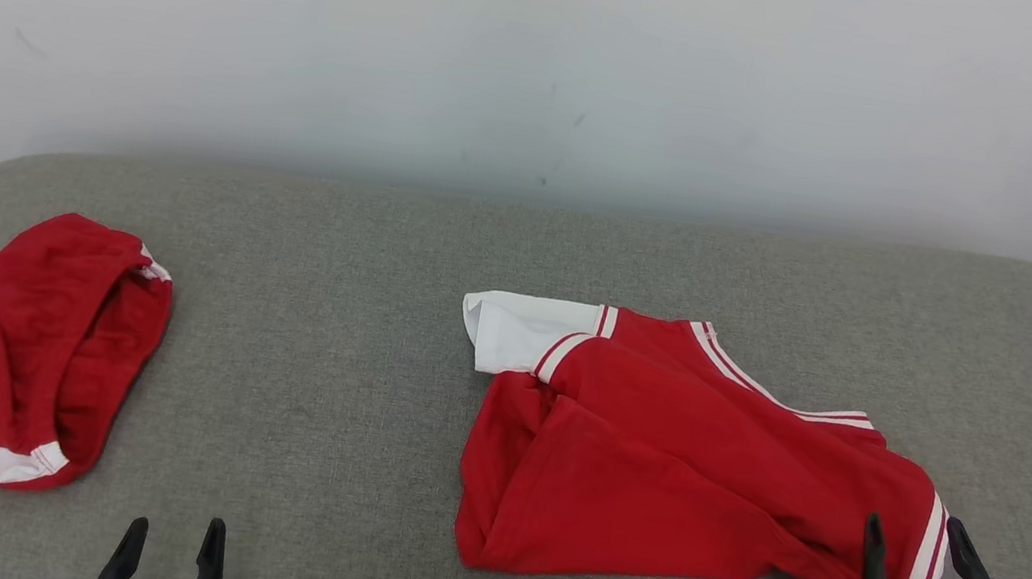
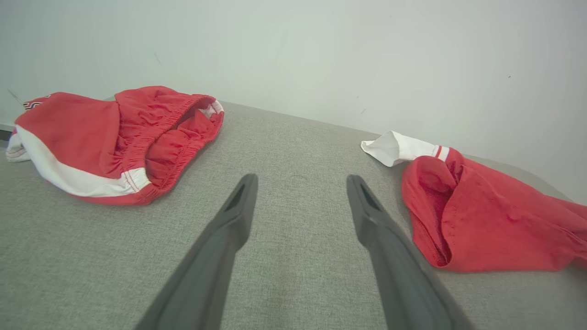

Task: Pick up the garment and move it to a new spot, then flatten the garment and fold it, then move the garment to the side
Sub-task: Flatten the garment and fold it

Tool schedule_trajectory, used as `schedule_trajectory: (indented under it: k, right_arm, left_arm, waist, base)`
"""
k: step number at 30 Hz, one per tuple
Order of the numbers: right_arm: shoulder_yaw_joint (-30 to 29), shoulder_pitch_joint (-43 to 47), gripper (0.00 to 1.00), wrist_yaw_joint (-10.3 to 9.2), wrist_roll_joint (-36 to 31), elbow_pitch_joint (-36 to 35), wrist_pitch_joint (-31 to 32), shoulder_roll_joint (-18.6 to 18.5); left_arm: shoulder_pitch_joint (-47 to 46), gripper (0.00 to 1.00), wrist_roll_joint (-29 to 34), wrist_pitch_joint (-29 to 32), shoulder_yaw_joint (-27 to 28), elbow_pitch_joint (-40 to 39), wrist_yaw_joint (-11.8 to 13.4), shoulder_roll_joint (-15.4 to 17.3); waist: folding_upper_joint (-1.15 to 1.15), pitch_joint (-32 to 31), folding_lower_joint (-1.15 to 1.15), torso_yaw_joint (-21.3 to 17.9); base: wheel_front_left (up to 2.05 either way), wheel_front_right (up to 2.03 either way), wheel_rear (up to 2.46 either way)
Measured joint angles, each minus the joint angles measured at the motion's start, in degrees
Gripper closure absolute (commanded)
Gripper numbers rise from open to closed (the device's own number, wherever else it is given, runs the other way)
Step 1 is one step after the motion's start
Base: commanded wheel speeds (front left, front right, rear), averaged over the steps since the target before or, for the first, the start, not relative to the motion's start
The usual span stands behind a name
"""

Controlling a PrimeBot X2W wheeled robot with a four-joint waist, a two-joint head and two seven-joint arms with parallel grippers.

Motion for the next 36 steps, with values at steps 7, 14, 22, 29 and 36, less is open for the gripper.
schedule_trajectory:
  k: [7,14,22,29,36]
  right_arm:
    - [1.3,2.0,0.00,0.00,2.5,-0.6,-2.5,0.1]
    - [3.8,1.9,0.00,0.00,3.7,-0.7,-2.4,0.1]
    - [6.2,1.2,0.00,0.00,4.7,-0.6,-2.0,0.2]
    - [7.1,0.0,0.00,0.00,5.6,-0.4,-2.6,0.1]
    - [8.1,-1.0,0.00,0.00,6.9,0.8,-3.5,0.1]
  left_arm:
    - [-0.3,0.00,0.3,0.9,-1.1,1.3,0.0,-0.2]
    - [-9.8,0.00,-2.3,9.0,-5.1,6.0,-1.5,-0.9]
    - [-21.5,0.00,-5.3,15.4,-11.1,16.6,-2.5,-1.8]
    - [-28.8,0.00,-8.6,16.6,-15.0,24.1,-2.4,-1.9]
    - [-32.8,0.00,-10.7,14.9,-18.2,29.1,-1.4,-2.0]
  waist:
    - [0.00,0.0,0.00,-0.4]
    - [0.00,0.6,0.00,-2.7]
    - [0.00,2.3,0.00,-7.7]
    - [0.00,5.1,0.01,-12.0]
    - [0.01,7.7,0.01,-14.9]
  base:
    - [0.00,0.00,0.00]
    - [0.00,0.00,0.00]
    - [0.00,0.00,0.00]
    - [0.00,0.00,0.00]
    - [0.00,0.00,0.00]
